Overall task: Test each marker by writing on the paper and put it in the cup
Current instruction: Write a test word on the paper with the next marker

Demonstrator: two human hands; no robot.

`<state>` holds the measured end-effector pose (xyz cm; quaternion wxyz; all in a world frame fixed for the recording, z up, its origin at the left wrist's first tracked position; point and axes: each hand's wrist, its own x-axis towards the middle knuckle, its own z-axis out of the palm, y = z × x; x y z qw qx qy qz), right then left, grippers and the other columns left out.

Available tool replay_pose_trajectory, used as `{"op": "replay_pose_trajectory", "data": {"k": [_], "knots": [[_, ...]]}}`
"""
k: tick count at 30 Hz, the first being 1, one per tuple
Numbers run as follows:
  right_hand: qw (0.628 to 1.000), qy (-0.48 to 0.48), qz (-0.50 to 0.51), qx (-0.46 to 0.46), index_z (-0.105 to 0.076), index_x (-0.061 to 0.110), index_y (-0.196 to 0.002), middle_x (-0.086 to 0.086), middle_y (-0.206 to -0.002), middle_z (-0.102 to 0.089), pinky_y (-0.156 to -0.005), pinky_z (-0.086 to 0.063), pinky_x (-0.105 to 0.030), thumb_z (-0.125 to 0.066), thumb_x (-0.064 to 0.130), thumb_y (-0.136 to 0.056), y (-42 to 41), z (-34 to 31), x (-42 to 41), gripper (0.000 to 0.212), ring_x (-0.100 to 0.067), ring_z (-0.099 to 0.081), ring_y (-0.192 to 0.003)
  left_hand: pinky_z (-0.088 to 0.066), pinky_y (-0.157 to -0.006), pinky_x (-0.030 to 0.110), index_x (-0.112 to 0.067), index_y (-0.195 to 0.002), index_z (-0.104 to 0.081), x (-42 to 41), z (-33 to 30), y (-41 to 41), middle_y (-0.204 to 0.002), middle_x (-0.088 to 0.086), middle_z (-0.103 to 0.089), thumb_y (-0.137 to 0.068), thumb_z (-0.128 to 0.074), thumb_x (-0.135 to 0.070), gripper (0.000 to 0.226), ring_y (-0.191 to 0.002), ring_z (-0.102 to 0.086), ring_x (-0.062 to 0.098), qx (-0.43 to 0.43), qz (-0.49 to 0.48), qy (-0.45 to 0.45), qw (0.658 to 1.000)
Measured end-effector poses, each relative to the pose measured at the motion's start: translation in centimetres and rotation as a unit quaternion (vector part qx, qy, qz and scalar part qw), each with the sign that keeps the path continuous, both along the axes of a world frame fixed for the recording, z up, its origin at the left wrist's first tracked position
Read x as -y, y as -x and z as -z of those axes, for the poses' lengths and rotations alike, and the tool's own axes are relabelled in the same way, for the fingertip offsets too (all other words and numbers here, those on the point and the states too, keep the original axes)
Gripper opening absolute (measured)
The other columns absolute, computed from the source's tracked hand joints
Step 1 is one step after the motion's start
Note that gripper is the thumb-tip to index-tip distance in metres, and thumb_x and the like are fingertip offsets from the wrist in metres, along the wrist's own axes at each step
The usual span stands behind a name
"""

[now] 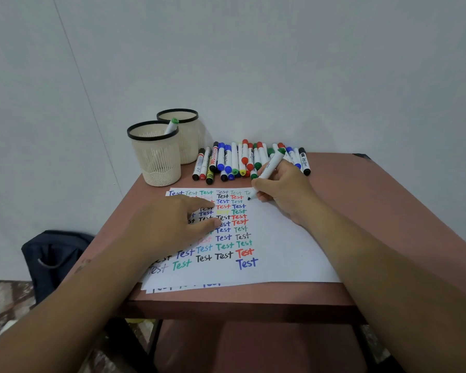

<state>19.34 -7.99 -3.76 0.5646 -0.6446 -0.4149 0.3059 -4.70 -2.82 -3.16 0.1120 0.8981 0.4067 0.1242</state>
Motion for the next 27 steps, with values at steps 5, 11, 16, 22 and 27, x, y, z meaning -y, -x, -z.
{"op": "replay_pose_trajectory", "data": {"k": [5, 11, 16, 22, 27], "knots": [[1.0, -0.019, 0.006, -0.013, -0.063, 0.013, -0.098, -0.02, -0.099, -0.071, -0.07, -0.06, -0.031, -0.076, 0.004, -0.09, -0.07, -0.01, 0.16, 0.018, -0.023, -0.067, -0.076, -0.031, -0.057, 0.022, -0.049, -0.136, -0.055, -0.04, 0.04, 0.04, -0.106, -0.015, -0.063, -0.085, -0.048, -0.077, 0.059, -0.064, -0.045, -0.002, -0.001, -0.001, 0.003, 1.0], [1.0, -0.019, -0.003, -0.021, -0.064, 0.013, -0.101, -0.021, -0.104, -0.071, -0.075, -0.063, -0.032, -0.077, 0.004, -0.089, 0.05, 0.01, 0.12, 0.02, -0.022, -0.069, -0.081, -0.033, -0.058, 0.023, -0.05, -0.136, -0.054, -0.26, 0.22, 0.1, -0.086, -0.01, -0.061, -0.083, -0.046, -0.079, 0.061, -0.066, -0.046, -0.002, -0.007, -0.009, 0.004, 1.0], [1.0, -0.016, 0.013, -0.006, -0.063, 0.015, -0.098, -0.018, -0.099, -0.069, -0.073, -0.062, -0.031, -0.075, 0.004, -0.09, -0.13, 0.18, -0.07, 0.019, -0.022, -0.066, -0.079, -0.033, -0.058, 0.022, -0.049, -0.136, -0.054, -0.05, 0.01, 0.08, -0.104, -0.008, -0.066, -0.084, -0.047, -0.078, 0.059, -0.067, -0.045, -0.002, -0.01, -0.007, 0.006, 1.0], [0.999, -0.02, 0.019, -0.022, -0.063, 0.011, -0.103, -0.018, -0.098, -0.069, -0.074, -0.063, -0.035, -0.076, 0.005, -0.09, -0.41, 0.25, 0.04, 0.02, -0.02, -0.066, -0.075, -0.031, -0.056, 0.022, -0.049, -0.137, -0.054, 0.09, -0.15, -0.04, -0.088, -0.014, -0.061, -0.085, -0.047, -0.077, 0.06, -0.065, -0.045, 0.0, -0.011, -0.007, 0.003, 1.0], [1.0, -0.011, 0.004, -0.009, -0.062, 0.016, -0.098, -0.012, -0.093, -0.065, -0.068, -0.057, -0.026, -0.075, 0.003, -0.09, -0.01, 0.15, 0.13, 0.02, -0.021, -0.064, -0.079, -0.031, -0.056, 0.022, -0.048, -0.136, -0.055, 0.19, -0.15, 0.03, -0.069, -0.016, -0.048, -0.085, -0.048, -0.076, 0.059, -0.065, -0.046, 0.0, -0.004, -0.003, 0.0, 1.0]]}}
